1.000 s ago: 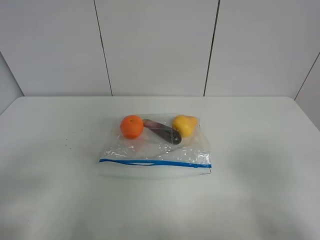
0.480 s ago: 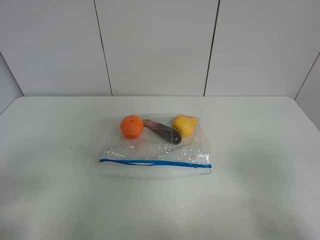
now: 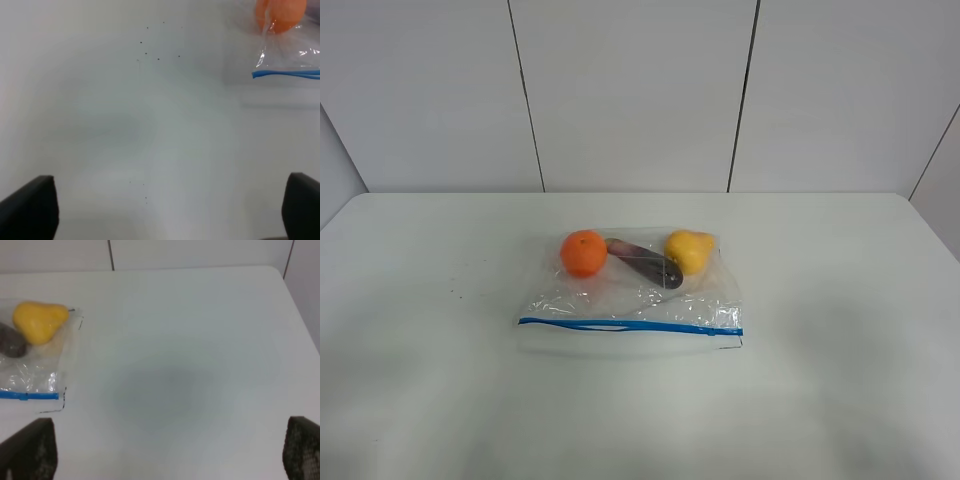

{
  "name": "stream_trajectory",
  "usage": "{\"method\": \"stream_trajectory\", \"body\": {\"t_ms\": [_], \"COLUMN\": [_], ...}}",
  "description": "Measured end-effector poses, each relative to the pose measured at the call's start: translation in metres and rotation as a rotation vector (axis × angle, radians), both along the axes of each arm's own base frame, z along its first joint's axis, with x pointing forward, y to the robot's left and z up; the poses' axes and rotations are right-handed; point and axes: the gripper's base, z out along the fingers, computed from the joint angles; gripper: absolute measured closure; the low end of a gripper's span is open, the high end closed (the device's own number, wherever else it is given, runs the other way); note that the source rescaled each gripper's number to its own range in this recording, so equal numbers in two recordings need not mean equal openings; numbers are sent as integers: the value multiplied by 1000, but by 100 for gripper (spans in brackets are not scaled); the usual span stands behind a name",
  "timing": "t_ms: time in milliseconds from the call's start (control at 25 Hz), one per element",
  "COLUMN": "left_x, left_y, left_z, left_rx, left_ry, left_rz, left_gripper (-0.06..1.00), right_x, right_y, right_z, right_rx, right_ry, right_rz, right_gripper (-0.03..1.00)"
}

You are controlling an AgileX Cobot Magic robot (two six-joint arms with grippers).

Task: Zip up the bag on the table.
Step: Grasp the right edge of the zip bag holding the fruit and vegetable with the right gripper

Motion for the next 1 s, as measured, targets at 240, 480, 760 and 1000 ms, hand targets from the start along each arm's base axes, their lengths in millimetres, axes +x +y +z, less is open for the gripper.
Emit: {"method": "stream_trajectory", "body": {"t_ms": [240,480,760,1000], "left_x": [0,0,0,0], "left_y": [0,0,0,0], "left_z": [0,0,0,0], "left_rx": [0,0,0,0], "left_ry": [0,0,0,0], "left_rz": [0,0,0,0], "left_gripper": [-6,-6,-6,-6], "right_x": [0,0,0,18], "right_y": [0,0,0,2], "right_z": [0,0,0,22], "right_rx": [7,8,1,26], "right_ry": [0,0,-1,98], "right_rz": [-5,-6,-4,18], "right_gripper": [-3,-3,-3,-3]}}
